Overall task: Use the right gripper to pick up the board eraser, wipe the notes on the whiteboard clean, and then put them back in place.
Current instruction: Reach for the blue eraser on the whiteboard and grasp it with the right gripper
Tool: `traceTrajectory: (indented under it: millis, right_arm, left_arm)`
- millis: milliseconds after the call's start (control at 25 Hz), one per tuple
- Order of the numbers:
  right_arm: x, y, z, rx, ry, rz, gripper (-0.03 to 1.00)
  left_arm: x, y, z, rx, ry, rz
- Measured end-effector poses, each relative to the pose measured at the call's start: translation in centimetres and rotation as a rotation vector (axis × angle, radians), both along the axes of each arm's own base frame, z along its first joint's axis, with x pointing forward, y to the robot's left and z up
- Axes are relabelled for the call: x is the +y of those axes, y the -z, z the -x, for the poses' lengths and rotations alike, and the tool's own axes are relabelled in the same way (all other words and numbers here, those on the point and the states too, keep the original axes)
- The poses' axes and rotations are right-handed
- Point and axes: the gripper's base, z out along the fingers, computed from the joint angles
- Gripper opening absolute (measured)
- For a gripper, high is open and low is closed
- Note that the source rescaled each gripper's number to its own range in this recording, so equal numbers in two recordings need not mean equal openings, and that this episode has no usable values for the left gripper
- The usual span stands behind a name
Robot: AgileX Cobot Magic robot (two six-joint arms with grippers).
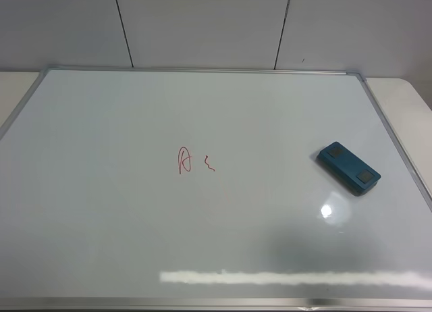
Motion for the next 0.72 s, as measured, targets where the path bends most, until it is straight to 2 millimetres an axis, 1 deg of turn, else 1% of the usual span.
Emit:
traceTrajectory:
  millis: [720]
  right_arm:
    - [0.0,0.0,0.0,0.0,0.0,0.0,1.0]
  left_arm:
    - [0.0,0.0,0.0,0.0,0.0,0.0]
